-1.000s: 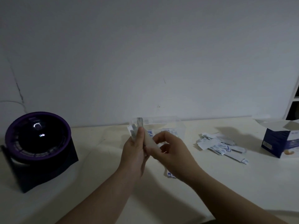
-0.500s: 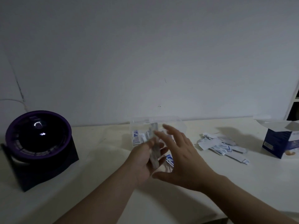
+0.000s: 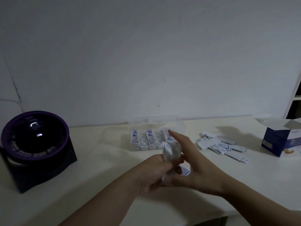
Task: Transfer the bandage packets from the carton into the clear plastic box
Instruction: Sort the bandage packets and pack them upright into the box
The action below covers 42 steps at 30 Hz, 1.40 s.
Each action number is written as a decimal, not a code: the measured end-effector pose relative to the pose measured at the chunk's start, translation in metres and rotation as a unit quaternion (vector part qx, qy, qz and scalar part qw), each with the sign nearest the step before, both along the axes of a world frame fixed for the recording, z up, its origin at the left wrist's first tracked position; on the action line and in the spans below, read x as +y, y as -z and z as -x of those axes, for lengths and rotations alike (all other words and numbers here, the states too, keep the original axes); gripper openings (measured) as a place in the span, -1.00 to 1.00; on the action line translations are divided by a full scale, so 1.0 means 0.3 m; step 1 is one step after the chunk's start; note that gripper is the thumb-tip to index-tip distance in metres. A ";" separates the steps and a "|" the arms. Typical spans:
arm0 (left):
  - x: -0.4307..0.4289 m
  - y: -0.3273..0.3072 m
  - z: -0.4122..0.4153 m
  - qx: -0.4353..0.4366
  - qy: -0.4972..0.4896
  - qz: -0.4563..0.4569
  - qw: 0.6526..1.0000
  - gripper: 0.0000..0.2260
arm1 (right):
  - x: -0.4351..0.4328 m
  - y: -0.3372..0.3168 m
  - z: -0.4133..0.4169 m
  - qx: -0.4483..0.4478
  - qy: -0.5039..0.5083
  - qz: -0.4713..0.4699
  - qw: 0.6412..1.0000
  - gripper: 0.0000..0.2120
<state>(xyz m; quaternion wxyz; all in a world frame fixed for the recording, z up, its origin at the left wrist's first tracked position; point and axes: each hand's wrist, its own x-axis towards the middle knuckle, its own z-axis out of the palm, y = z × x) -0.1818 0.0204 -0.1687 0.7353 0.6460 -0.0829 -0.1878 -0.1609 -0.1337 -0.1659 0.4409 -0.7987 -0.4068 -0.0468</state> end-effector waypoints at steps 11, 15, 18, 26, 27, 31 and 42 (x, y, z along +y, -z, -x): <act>-0.004 -0.016 0.017 -0.024 0.017 -0.040 0.999 -0.89 | 0.054 -0.069 -0.018 0.224 0.038 -0.166 0.960 -0.83; 0.013 -0.026 0.016 0.036 0.014 0.040 0.998 -0.83 | 0.061 -0.075 -0.042 0.238 0.036 -0.204 0.949 -0.80; 0.016 -0.031 0.010 0.063 0.003 0.082 0.995 -0.86 | 0.067 -0.078 -0.048 0.224 0.037 -0.193 0.955 -0.82; 0.006 -0.034 -0.008 0.053 -0.056 0.161 0.984 -0.80 | 0.051 -0.035 -0.012 -0.090 0.051 0.217 0.971 0.19; 0.002 -0.035 -0.003 0.050 -0.047 0.157 0.985 -0.80 | 0.055 -0.024 -0.016 -0.103 0.057 0.222 0.968 0.21; 0.004 -0.029 0.001 0.009 -0.044 0.060 0.997 -0.80 | 0.047 -0.014 -0.046 -0.095 0.051 0.176 0.978 0.19; 0.010 -0.065 -0.001 -0.079 -0.093 -0.008 0.993 -0.83 | 0.042 -0.119 -0.049 0.077 -0.003 0.007 0.997 -0.17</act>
